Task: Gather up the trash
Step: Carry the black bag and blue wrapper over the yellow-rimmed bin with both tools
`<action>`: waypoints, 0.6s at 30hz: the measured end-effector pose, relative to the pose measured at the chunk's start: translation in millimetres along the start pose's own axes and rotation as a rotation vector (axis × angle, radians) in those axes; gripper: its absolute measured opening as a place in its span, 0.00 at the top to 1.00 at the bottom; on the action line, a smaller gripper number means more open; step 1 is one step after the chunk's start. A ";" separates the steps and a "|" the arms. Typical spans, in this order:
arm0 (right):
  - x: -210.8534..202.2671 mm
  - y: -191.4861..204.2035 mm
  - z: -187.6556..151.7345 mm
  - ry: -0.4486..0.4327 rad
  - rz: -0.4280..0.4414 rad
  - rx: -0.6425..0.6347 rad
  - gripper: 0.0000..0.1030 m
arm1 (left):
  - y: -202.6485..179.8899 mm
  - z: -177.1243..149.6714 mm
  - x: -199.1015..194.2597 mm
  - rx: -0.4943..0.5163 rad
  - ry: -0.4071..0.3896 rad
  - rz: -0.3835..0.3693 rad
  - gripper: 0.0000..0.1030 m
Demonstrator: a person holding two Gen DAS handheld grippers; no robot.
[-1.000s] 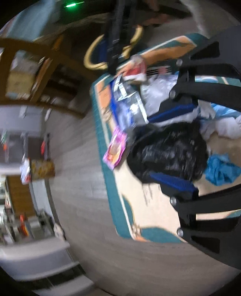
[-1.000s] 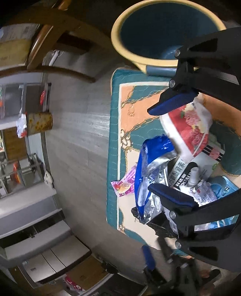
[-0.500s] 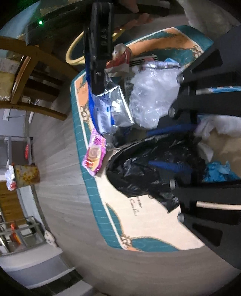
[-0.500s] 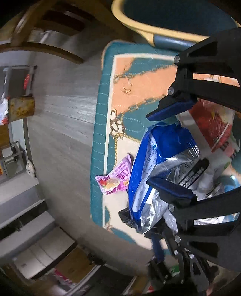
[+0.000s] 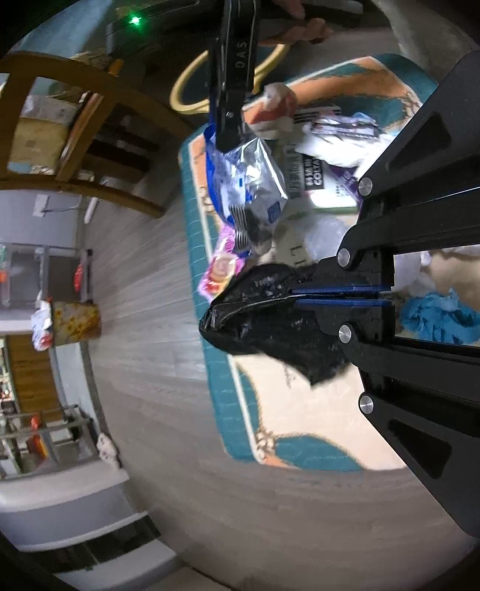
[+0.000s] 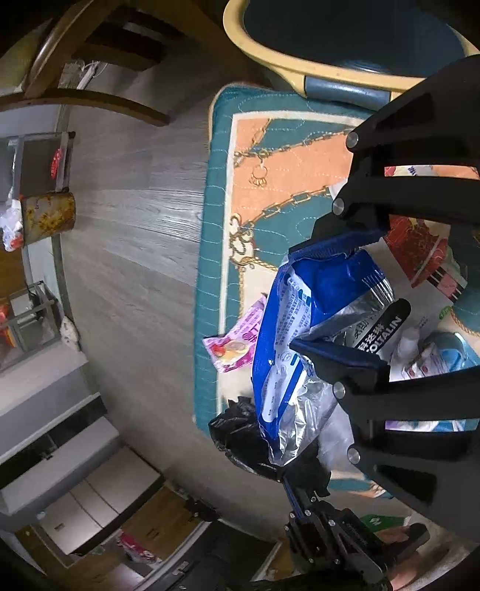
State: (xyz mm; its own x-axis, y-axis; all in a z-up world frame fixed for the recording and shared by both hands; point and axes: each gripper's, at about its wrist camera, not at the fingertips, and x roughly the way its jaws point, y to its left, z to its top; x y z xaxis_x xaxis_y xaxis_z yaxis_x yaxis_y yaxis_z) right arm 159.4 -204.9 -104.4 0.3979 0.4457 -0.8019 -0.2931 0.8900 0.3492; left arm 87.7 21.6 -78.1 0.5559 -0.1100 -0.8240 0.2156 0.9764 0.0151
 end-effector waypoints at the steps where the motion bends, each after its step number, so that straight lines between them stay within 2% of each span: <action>1: -4.5 -0.3 0.0 -0.009 0.001 0.007 0.58 | 0.6 1.3 -4.7 -0.001 -0.016 0.003 0.96; 6: -41.1 2.1 2.4 -0.073 0.004 0.035 0.58 | 4.8 14.7 -36.9 -0.038 -0.116 0.001 0.97; 10: -76.8 -0.9 4.9 -0.134 0.005 0.062 0.58 | -1.7 26.5 -55.5 -0.024 -0.180 0.013 0.97; 13: -111.3 -8.0 6.7 -0.190 -0.004 0.091 0.58 | -17.1 37.1 -66.6 -0.008 -0.219 -0.005 0.96; 18: -164.9 -29.8 2.7 -0.270 -0.088 0.119 0.58 | -53.9 56.6 -77.0 0.020 -0.274 -0.078 0.96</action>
State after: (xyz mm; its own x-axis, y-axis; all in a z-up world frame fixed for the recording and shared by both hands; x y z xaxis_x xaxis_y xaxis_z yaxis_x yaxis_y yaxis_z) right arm 104.9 -304.7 18.8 0.6388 0.3612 -0.6793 -0.1496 0.9244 0.3509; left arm 78.7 -33.1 16.6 0.7323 -0.2336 -0.6396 0.2807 0.9594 -0.0289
